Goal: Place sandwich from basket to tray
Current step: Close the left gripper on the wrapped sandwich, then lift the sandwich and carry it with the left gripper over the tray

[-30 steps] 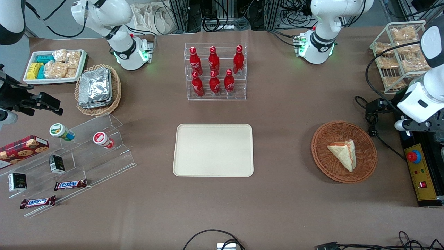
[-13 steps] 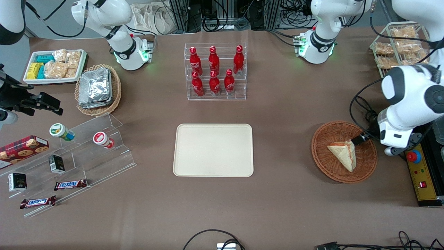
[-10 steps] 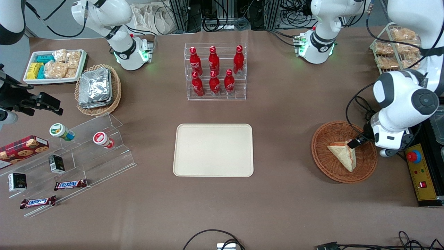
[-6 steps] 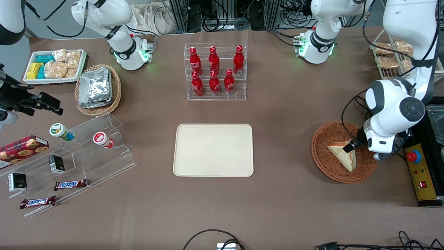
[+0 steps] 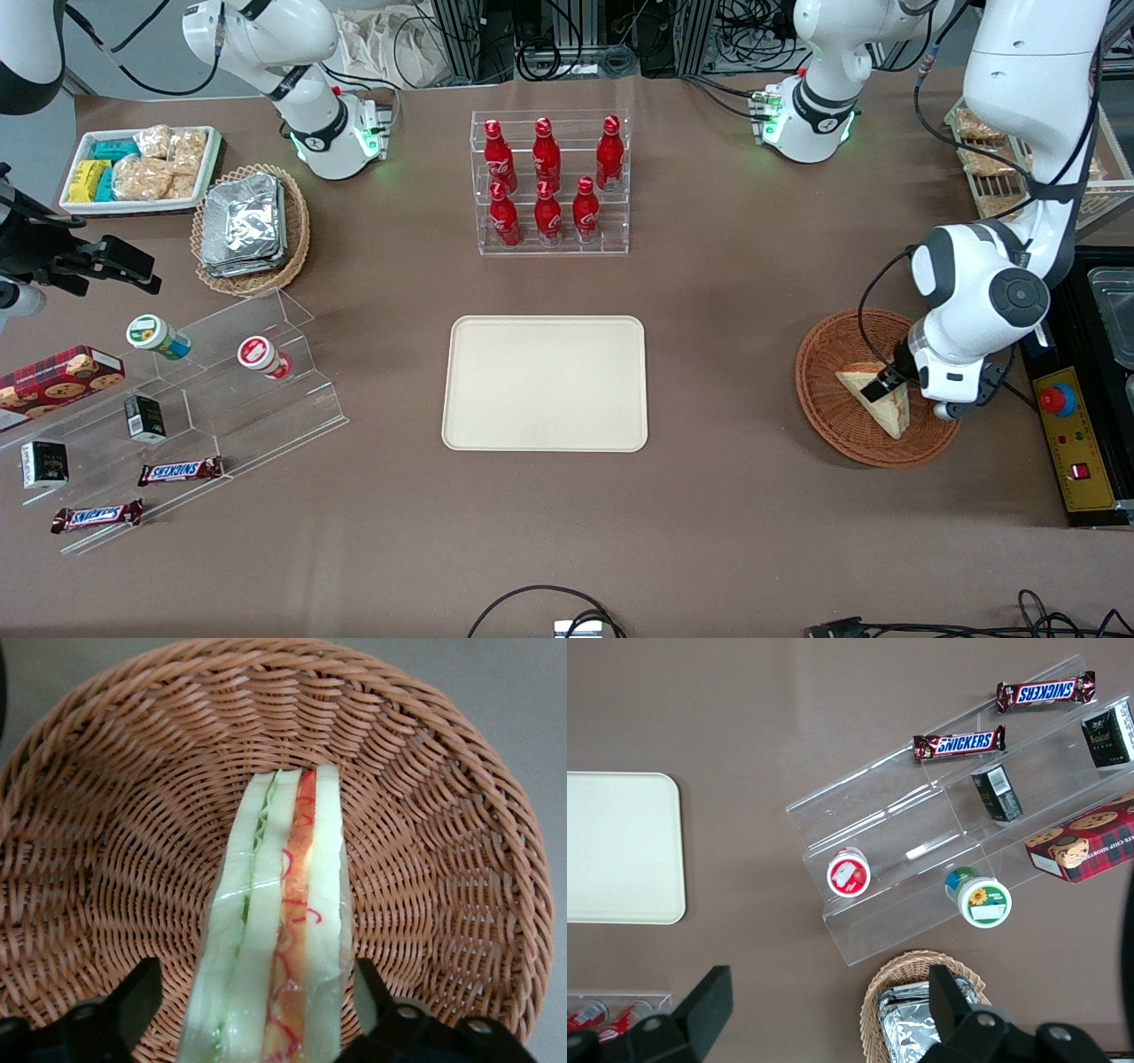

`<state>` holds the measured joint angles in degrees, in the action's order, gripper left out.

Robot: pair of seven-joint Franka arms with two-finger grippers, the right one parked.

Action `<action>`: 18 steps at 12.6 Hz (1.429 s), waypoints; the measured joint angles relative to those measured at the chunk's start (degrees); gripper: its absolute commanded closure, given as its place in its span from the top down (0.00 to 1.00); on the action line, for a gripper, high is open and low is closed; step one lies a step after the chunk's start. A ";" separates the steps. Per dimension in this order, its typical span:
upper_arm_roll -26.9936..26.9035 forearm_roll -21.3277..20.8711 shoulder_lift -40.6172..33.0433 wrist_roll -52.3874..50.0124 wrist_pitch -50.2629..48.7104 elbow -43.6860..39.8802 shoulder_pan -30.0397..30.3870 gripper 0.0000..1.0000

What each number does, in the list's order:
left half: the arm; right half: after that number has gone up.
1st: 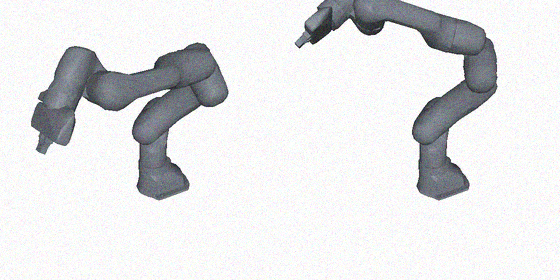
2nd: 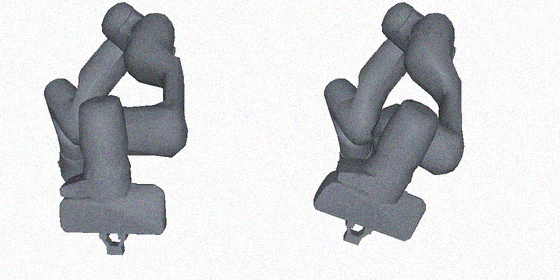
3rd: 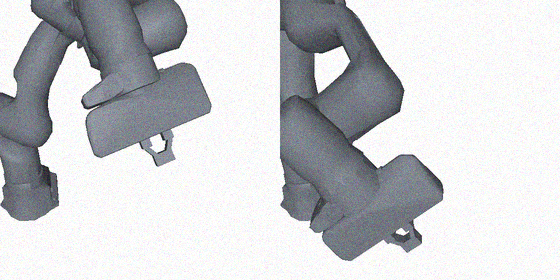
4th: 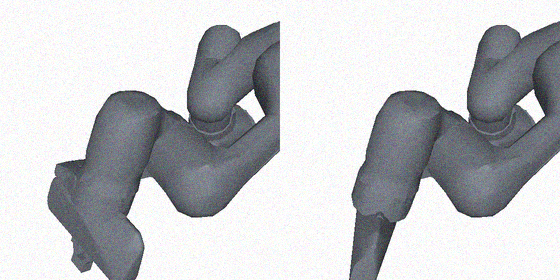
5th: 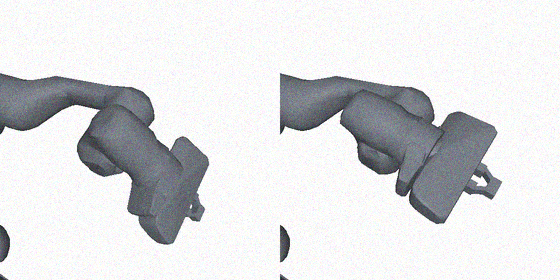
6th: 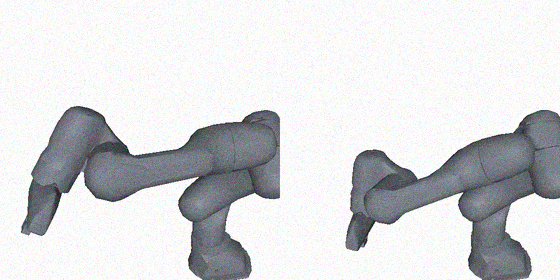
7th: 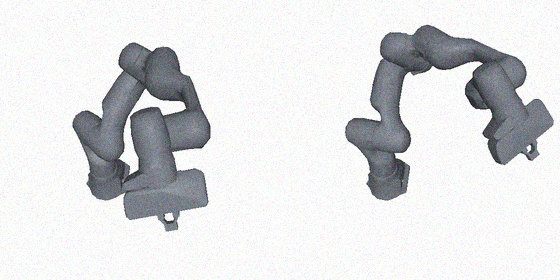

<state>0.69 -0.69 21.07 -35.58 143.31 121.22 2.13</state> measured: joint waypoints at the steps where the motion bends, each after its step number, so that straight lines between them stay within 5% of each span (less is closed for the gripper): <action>1: 0.07 0.01 0.07 -0.61 0.09 -0.06 -0.09 0.00; 5: 1.37 0.01 -0.22 -1.58 -2.36 -2.80 -0.29 0.00; 9: 5.01 -0.03 -3.45 -1.57 -23.56 -13.37 -0.35 0.00; 14: 21.44 -1.22 -4.53 -2.14 -36.36 -25.00 -1.38 0.00; 18: 24.93 -8.83 7.24 -11.85 -34.41 -35.18 -13.96 0.00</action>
<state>25.62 -9.52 28.32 -47.42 108.89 86.04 -11.83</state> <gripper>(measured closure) 0.802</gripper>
